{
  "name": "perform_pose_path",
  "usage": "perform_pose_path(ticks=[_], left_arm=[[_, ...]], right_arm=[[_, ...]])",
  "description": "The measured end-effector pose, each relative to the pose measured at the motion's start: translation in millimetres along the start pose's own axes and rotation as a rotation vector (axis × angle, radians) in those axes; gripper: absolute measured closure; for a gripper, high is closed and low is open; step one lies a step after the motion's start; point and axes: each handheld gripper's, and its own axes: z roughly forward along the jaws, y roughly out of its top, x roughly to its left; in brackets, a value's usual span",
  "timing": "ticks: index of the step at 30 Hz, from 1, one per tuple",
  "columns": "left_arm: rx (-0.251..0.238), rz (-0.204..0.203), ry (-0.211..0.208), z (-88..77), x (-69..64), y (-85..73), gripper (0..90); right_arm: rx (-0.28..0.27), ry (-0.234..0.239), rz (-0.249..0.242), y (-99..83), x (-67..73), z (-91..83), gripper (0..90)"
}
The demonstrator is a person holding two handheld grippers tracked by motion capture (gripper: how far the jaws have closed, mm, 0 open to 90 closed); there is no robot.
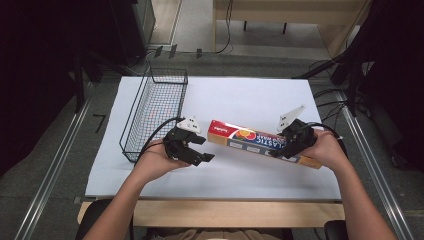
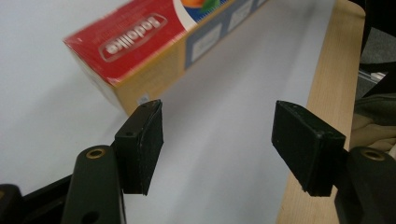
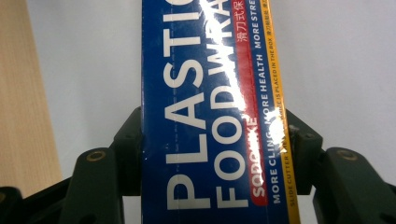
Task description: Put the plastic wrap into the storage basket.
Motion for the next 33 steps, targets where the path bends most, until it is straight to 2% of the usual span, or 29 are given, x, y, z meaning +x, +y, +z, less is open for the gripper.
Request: perform_pose_path(ticks=[1,5,7,9,12,13,15,19,22,24,26,28,31,33], left_arm=[[0.005,0.005,0.004,-2.2,-0.1,0.4,34.1],[-0.005,0.018,-0.003,-7.4,-4.0,-0.8,33.2],[-0.005,0.040,-0.015,-7.4,-5.8,-1.4,33.1],[-0.003,0.060,-0.009,-6.3,-7.4,-2.3,30.8],[0.001,0.054,-0.018,-3.5,-7.2,-2.5,27.6],[0.002,0.053,-0.027,-2.4,-7.1,-2.5,27.4],[0.007,0.066,-0.037,0.0,-7.9,-2.6,27.2],[0.031,0.102,-0.058,6.9,-10.1,-2.8,25.4],[0.066,0.113,-0.127,15.3,-12.2,-1.2,24.4],[0.085,0.151,-0.143,20.4,-15.7,0.3,21.7],[0.094,0.172,-0.151,23.3,-19.2,1.4,21.9],[0.105,0.198,-0.141,26.1,-23.2,3.2,22.0],[0.120,0.218,-0.145,29.9,-26.9,6.0,22.0],[0.128,0.214,-0.143,32.3,-28.6,6.8,22.0]], right_arm=[[-0.006,0.001,-0.017,-0.4,3.1,0.2,40.7],[-0.013,0.033,-0.031,-1.9,14.2,3.5,40.7],[0.001,0.045,-0.045,-1.4,18.2,6.6,40.7],[0.013,0.055,-0.060,-0.9,22.4,10.0,40.7],[0.016,0.075,-0.092,-1.7,30.7,14.4,40.6],[0.019,0.080,-0.090,-1.4,33.8,16.0,40.6],[0.015,0.092,-0.103,0.8,40.2,20.4,40.6],[0.034,0.118,-0.136,8.3,50.1,24.5,40.6],[0.025,0.129,-0.159,13.1,56.4,23.5,40.6],[0.020,0.140,-0.170,16.6,61.1,21.8,40.5],[0.020,0.138,-0.184,20.2,65.8,20.9,40.5],[0.024,0.137,-0.198,24.6,69.6,20.3,40.5],[0.012,0.149,-0.220,29.3,73.1,20.6,40.5],[0.010,0.145,-0.226,32.9,76.5,20.1,40.5]])
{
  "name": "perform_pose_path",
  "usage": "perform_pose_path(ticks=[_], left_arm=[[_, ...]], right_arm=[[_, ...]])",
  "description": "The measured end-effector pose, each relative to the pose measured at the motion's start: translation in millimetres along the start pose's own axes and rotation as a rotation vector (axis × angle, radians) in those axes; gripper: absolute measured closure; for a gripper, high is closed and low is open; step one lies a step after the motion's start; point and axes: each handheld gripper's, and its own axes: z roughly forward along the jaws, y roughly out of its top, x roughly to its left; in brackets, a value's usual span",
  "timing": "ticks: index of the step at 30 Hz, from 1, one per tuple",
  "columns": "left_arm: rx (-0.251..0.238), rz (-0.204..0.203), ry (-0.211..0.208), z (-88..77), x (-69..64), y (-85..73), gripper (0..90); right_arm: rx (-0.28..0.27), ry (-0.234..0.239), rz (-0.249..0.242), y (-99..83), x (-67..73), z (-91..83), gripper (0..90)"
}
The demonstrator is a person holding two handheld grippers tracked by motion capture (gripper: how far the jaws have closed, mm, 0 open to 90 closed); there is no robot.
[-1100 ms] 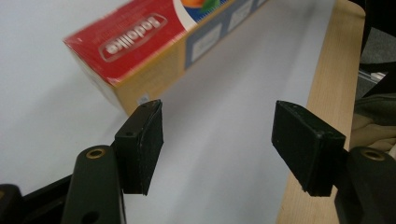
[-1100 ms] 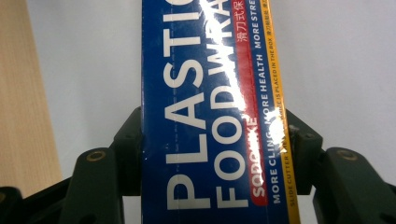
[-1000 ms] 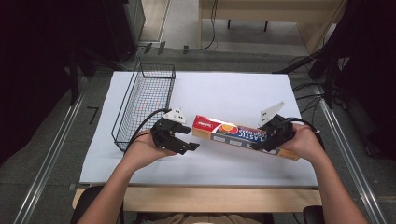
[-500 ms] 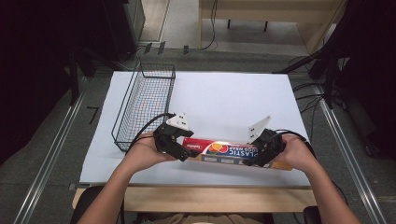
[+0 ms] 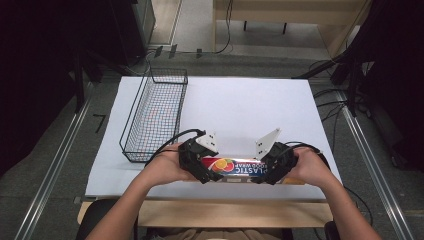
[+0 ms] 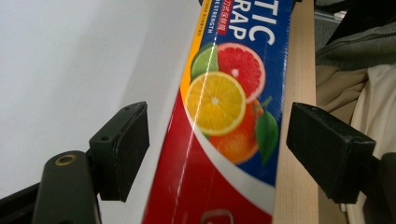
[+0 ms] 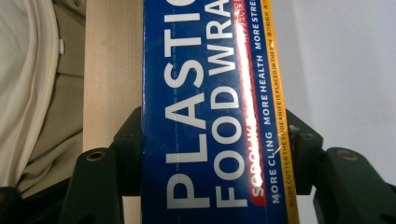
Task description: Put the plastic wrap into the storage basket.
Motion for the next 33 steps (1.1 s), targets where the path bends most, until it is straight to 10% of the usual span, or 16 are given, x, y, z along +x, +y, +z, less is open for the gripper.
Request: perform_pose_path(ticks=[15,33], left_arm=[[0.099,0.097,0.009,22.3,-15.6,7.0,27.5],[0.136,0.080,-0.024,33.9,-16.8,4.3,38.4]], right_arm=[[0.018,-0.003,-0.056,22.1,13.3,7.9,40.4],[0.021,0.023,-0.053,21.3,12.4,17.6,40.1]])
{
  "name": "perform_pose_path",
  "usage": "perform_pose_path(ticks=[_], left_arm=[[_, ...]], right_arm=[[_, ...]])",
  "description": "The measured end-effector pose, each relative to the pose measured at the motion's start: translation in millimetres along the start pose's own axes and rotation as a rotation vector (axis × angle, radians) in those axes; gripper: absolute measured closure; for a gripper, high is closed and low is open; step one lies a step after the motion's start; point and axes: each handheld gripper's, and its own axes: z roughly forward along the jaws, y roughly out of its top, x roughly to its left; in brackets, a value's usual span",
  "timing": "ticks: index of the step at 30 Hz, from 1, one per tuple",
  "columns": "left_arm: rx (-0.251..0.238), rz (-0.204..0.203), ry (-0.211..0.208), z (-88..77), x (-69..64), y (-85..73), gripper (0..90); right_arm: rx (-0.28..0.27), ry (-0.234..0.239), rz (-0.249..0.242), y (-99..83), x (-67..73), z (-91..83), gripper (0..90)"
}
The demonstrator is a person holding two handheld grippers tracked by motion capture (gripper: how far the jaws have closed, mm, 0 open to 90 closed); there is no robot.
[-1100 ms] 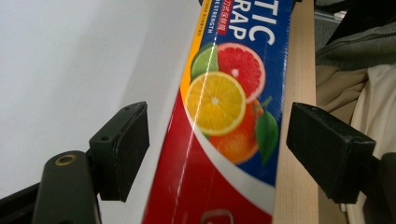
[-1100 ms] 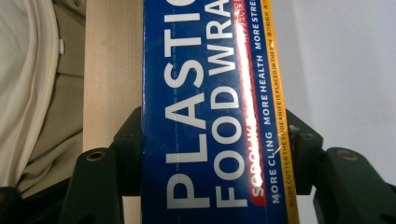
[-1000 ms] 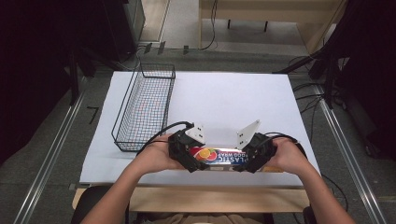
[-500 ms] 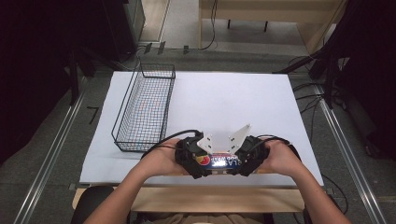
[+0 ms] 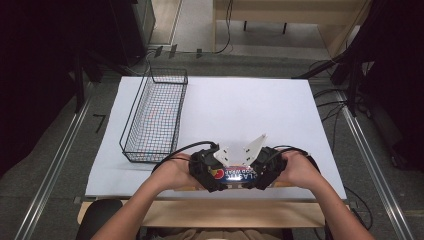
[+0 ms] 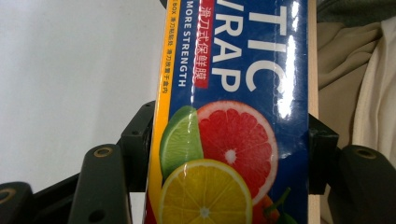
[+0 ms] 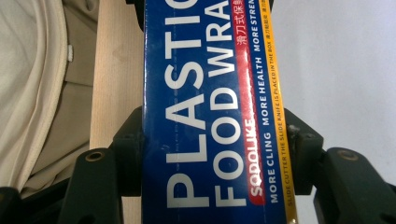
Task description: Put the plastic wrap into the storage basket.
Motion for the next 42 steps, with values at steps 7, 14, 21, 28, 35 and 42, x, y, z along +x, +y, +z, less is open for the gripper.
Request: perform_pose_path(ticks=[7,14,21,28,35,42], left_arm=[[-0.009,0.013,0.020,-0.5,-2.9,1.5,39.4],[-0.001,0.024,0.041,-1.4,-6.8,3.6,40.0],[0.024,0.034,0.028,0.4,-9.6,3.9,40.0],[0.028,-0.007,0.040,-3.5,-4.4,0.2,40.0],[0.018,-0.046,0.036,-8.8,-0.4,-2.5,40.0],[0.009,-0.095,0.071,-15.9,4.2,-4.9,40.0]], right_arm=[[-0.005,0.007,0.000,-1.9,-0.4,-1.1,39.4],[-0.020,0.000,-0.006,-1.4,0.3,-4.4,36.9],[-0.061,-0.007,-0.005,-1.7,2.3,-11.0,29.5],[-0.112,-0.022,0.030,-10.9,-2.3,-21.9,28.0],[-0.152,-0.108,0.056,-20.1,-0.1,-42.5,24.8],[-0.201,-0.187,0.139,-38.6,-1.3,-57.2,21.2]])
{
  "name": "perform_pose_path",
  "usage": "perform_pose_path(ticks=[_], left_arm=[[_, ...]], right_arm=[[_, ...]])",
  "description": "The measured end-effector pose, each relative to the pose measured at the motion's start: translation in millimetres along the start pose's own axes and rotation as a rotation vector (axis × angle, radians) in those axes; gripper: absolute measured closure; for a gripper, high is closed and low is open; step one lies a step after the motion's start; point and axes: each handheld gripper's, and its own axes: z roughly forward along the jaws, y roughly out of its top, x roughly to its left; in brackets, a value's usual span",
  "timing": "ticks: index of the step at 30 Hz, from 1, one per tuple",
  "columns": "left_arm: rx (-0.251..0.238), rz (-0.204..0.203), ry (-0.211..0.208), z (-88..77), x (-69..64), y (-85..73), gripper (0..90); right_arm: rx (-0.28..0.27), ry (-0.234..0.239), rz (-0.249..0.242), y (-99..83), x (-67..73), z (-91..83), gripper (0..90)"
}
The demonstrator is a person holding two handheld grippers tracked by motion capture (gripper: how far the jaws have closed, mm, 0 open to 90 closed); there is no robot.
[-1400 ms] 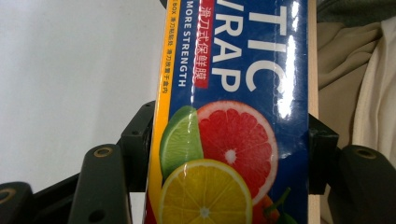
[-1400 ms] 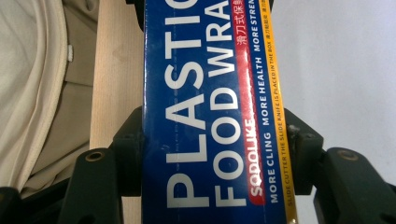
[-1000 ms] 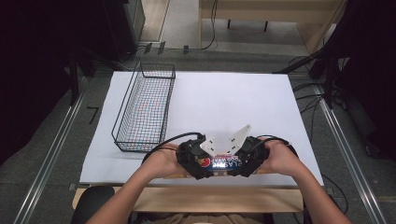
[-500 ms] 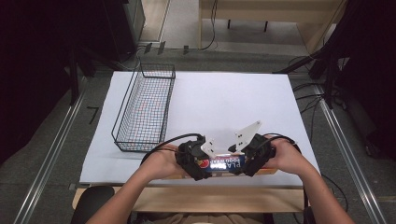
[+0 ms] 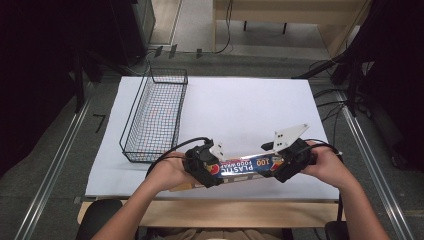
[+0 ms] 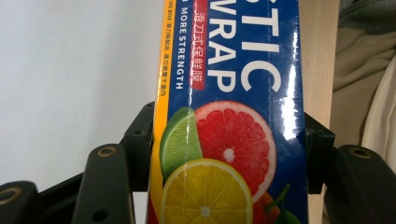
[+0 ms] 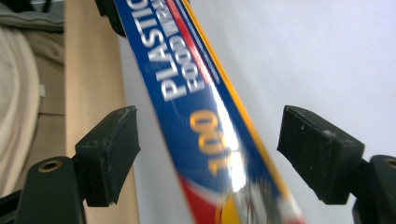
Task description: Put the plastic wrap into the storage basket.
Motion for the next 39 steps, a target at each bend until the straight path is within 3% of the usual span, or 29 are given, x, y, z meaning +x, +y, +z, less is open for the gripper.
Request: perform_pose_path(ticks=[6,16,20,24,33,36,39], left_arm=[[-0.008,-0.077,0.009,-12.6,6.5,-2.8,39.9],[-0.027,-0.132,0.050,-27.6,15.6,-11.6,39.9],[-0.048,-0.163,0.070,-38.4,19.8,-15.8,39.9],[-0.067,-0.179,0.085,-47.7,22.0,-18.1,39.8],[-0.090,-0.222,0.119,-61.5,26.7,-22.5,39.8],[-0.093,-0.235,0.116,-64.8,29.4,-24.6,39.8],[-0.105,-0.243,0.110,-67.9,32.4,-26.9,39.8]], right_arm=[[-0.022,-0.062,0.033,-12.9,-5.6,-10.3,19.5],[-0.060,-0.145,0.120,-25.7,-11.2,-25.0,18.7],[-0.078,-0.223,0.160,-31.7,-16.1,-24.6,18.7],[-0.080,-0.256,0.232,-37.9,-20.4,-15.6,18.7],[-0.064,-0.259,0.282,-46.8,-19.7,15.7,18.7],[-0.066,-0.289,0.247,-45.0,-13.7,27.6,18.8],[-0.077,-0.298,0.248,-41.3,-8.3,39.2,18.8]])
